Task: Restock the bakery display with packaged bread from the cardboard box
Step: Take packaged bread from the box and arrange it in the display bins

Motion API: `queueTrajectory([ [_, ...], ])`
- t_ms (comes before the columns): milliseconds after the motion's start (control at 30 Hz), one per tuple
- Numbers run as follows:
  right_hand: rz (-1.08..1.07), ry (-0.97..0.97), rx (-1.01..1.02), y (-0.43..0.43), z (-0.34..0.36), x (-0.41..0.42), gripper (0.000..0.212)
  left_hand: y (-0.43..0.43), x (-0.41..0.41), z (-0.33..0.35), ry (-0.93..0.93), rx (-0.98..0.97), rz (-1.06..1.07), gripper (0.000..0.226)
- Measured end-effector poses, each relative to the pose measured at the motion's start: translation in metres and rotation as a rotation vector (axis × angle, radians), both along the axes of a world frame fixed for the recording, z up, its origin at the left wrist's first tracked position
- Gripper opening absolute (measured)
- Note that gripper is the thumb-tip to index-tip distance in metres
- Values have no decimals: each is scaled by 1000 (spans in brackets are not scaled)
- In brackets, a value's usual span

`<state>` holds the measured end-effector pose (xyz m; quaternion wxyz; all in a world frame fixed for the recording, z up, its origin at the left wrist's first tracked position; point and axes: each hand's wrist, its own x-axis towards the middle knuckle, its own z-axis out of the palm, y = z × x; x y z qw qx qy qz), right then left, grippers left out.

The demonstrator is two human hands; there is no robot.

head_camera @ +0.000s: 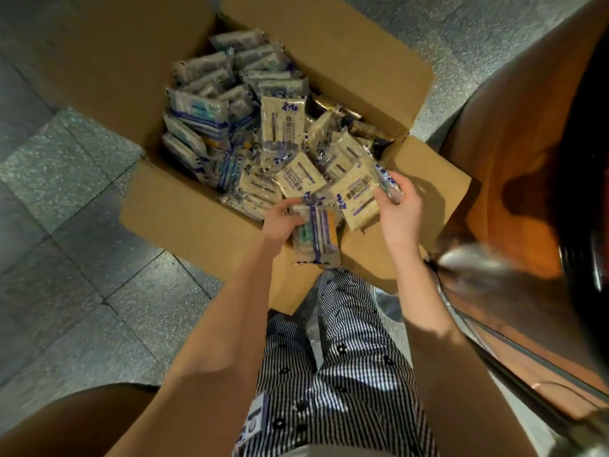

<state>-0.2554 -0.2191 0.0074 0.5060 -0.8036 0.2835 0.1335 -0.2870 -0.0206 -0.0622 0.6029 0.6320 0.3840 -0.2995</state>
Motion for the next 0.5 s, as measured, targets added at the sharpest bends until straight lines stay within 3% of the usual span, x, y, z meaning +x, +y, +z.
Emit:
queueTrajectory([
  [167,-27,-77,11,-4,32,8,43,1,2,37,-133,22,107,26],
  [267,-67,-144,38,7,59,4,42,19,-4,69,-254,2,207,34],
  [367,-93,-216,86,28,87,-17,41,46,-17,99,-321,12,188,34],
  [467,-131,-285,123,49,114,-48,36,78,-38,127,-397,23,171,17],
  [500,-140,-303,136,57,121,-59,34,90,-47,135,-418,40,176,23],
])
